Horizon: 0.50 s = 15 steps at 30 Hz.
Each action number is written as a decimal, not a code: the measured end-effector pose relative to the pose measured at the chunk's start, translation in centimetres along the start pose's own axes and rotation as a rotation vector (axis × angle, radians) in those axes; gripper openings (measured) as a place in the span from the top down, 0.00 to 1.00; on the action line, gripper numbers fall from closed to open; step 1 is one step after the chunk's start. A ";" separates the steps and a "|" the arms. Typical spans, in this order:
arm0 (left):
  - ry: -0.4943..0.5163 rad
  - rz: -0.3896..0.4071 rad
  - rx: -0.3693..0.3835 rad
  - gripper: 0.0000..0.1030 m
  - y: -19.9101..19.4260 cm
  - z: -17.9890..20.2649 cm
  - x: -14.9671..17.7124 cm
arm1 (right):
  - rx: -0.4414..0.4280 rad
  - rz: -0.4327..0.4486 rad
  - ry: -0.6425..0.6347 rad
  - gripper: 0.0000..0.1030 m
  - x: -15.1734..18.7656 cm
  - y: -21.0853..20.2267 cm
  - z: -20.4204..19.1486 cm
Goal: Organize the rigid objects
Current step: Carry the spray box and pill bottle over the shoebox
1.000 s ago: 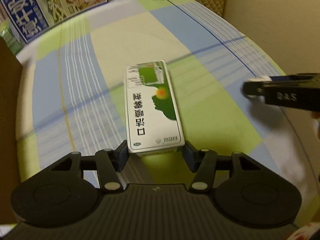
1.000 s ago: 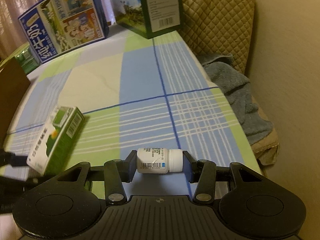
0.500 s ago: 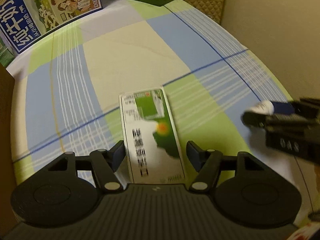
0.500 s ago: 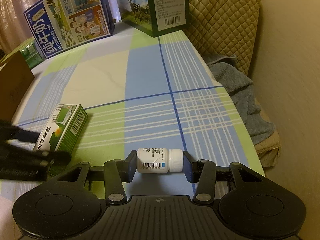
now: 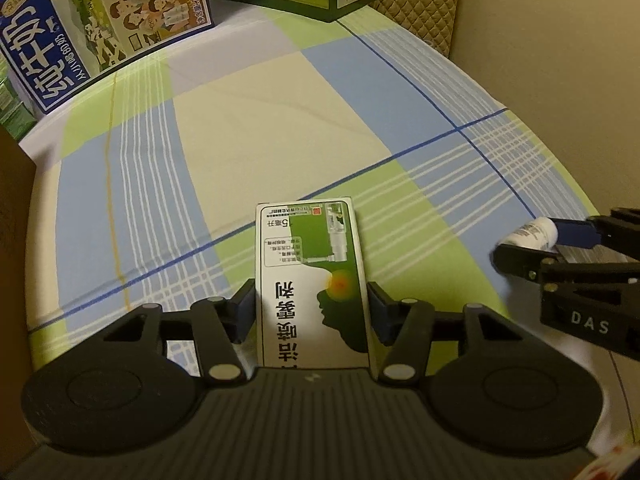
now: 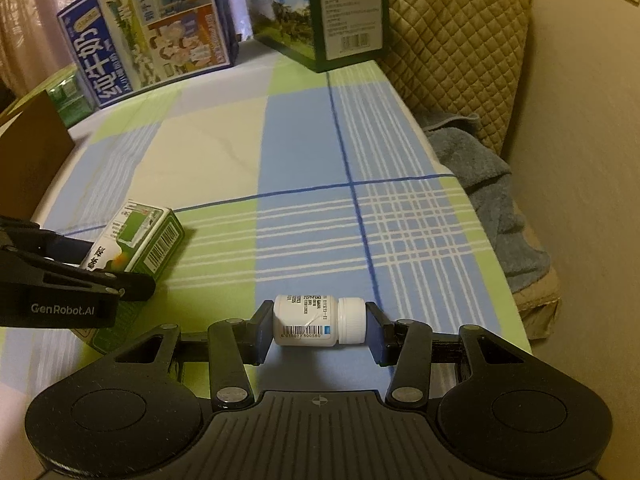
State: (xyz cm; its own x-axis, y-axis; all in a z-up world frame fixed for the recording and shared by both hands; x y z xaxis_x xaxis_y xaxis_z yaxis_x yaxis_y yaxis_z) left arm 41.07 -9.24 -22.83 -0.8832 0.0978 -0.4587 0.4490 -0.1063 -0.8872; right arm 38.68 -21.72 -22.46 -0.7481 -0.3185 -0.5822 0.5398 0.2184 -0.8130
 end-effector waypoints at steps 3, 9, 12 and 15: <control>-0.015 0.016 0.006 0.49 -1.2 -0.4 0.3 | -0.027 0.016 -0.021 0.58 -0.4 -0.5 -1.1; -0.079 0.074 0.006 0.49 -5.2 -2.8 0.4 | -0.085 0.066 -0.082 0.58 -2.4 -2.0 -4.6; -0.118 0.118 -0.004 0.49 -7.8 -4.8 0.1 | -0.128 0.101 -0.118 0.58 -4.0 -2.9 -7.0; -0.162 0.160 -0.020 0.49 -10.6 -7.4 0.1 | -0.183 0.138 -0.157 0.58 -5.6 -4.0 -10.2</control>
State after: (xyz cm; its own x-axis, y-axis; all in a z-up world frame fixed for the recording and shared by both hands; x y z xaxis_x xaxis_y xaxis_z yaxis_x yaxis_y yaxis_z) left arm 37.26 -0.74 -13.79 -0.8102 -0.0786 -0.5809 0.5861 -0.0882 -0.8054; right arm 36.78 -11.36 -16.01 -0.5953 -0.4105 -0.6907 0.5428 0.4283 -0.7224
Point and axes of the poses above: each gripper's, at about its wrist camera, not at the fingertips, and y roughly the way its jaws point, z to its right, x to its underside, the point moved 8 cm from there along y, roughly the way its jaws point, and after that the axes turned 10 degrees about -y, right-handed, at the moved point
